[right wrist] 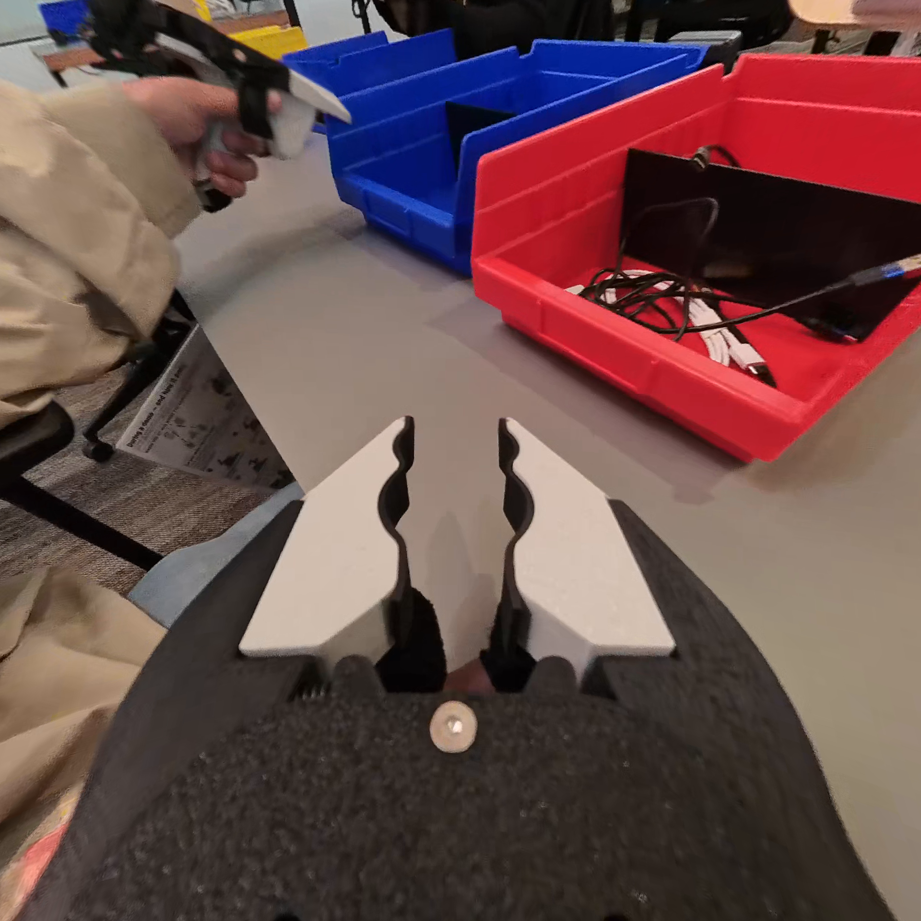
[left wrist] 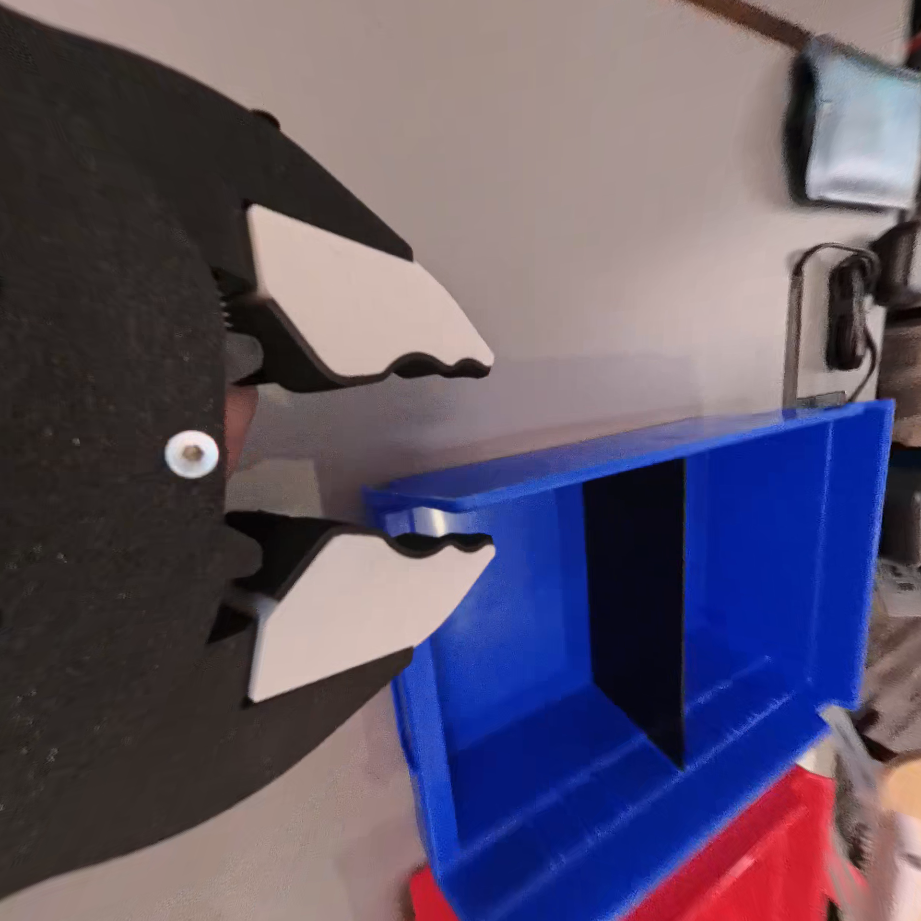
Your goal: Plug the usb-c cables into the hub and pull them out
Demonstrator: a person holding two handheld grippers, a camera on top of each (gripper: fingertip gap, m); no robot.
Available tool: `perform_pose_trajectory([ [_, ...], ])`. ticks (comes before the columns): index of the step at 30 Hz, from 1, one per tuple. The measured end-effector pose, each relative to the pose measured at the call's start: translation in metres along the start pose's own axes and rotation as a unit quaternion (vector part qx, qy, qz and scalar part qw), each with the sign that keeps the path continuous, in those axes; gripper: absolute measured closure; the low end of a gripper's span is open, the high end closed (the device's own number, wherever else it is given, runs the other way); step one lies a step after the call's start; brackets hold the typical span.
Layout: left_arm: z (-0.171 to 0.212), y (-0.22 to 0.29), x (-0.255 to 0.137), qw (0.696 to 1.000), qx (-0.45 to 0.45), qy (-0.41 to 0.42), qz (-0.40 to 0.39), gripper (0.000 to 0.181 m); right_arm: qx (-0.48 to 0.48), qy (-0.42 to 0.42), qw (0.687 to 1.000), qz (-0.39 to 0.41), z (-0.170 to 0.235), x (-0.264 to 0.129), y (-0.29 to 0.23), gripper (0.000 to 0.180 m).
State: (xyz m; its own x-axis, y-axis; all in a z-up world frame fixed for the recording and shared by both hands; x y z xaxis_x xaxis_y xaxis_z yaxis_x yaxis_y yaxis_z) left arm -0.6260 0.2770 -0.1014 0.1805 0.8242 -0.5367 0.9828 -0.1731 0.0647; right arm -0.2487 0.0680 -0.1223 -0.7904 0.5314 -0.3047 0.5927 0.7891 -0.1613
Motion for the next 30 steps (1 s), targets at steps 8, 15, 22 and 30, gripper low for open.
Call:
perform_pose_trajectory([
  [8,0.007,0.016,0.018,0.998,0.005,0.007,-0.059,0.177,0.009,-0.019,0.998,-0.063,-0.006,0.040,-0.016,0.142],
  [15,0.054,0.054,-0.050,0.995,0.045,0.004,-0.090,0.174,-0.008,0.037,0.999,0.023,-0.061,0.100,-0.005,0.115],
  [22,0.107,0.090,-0.128,0.993,0.043,-0.036,-0.108,0.173,0.083,-0.026,0.995,0.038,-0.031,0.140,-0.018,0.146],
  [30,0.090,0.134,-0.188,0.967,0.063,0.098,-0.228,0.169,0.004,0.010,0.987,0.161,-0.068,0.107,-0.020,0.176],
])
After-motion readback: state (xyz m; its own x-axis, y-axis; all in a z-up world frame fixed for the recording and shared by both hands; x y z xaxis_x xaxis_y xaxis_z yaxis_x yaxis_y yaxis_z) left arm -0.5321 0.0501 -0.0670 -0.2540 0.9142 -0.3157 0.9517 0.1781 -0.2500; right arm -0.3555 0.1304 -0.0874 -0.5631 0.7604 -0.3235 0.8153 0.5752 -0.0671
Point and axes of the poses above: each gripper's, where its closed fingertips meet, x out along the fingers, z out of its underside, y = z × x across the jaws, the point moved 3 cm from there along -x, back along the fingers, and after that the axes turned 10 degrees about -z, right-handed, at the moved point
